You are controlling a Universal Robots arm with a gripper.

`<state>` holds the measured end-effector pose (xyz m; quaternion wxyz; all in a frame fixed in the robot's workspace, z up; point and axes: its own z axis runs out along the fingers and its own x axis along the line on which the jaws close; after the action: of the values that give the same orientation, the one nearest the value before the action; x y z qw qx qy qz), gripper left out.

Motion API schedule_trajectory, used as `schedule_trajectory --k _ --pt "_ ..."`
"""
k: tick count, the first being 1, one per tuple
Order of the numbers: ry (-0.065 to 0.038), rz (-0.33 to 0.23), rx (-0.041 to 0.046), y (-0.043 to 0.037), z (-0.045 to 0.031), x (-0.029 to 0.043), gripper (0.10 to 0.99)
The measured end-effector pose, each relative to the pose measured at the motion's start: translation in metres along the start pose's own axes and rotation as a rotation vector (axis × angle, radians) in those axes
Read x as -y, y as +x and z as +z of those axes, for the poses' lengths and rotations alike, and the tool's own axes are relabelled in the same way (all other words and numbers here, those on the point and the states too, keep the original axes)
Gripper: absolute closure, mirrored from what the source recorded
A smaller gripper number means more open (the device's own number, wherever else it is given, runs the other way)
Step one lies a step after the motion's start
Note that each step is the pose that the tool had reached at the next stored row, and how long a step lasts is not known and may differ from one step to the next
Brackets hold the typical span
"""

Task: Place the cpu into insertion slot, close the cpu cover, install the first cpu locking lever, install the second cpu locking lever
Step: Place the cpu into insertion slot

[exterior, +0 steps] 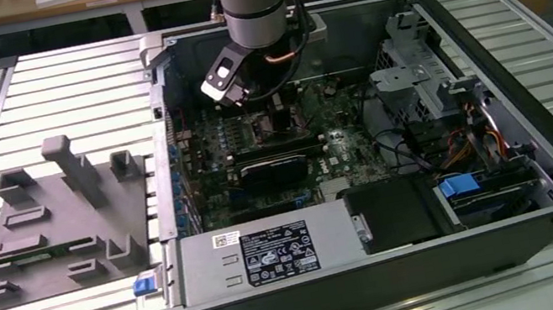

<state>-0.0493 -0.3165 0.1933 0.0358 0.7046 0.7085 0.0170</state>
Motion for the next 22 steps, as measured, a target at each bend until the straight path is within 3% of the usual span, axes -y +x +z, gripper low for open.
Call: schedule_trajectory --k 3,4,10,22 --pt "0.0 0.0 -0.0001 0.0 0.0 0.0 0.537" --pt "0.0 0.0 -0.0001 -0.0001 0.0 0.0 0.475" --pt "0.0 0.0 0.0003 -0.0003 -0.0005 0.0 0.475" --pt "0.0 0.0 -0.0003 -0.0004 -0.0123 -0.001 0.475"
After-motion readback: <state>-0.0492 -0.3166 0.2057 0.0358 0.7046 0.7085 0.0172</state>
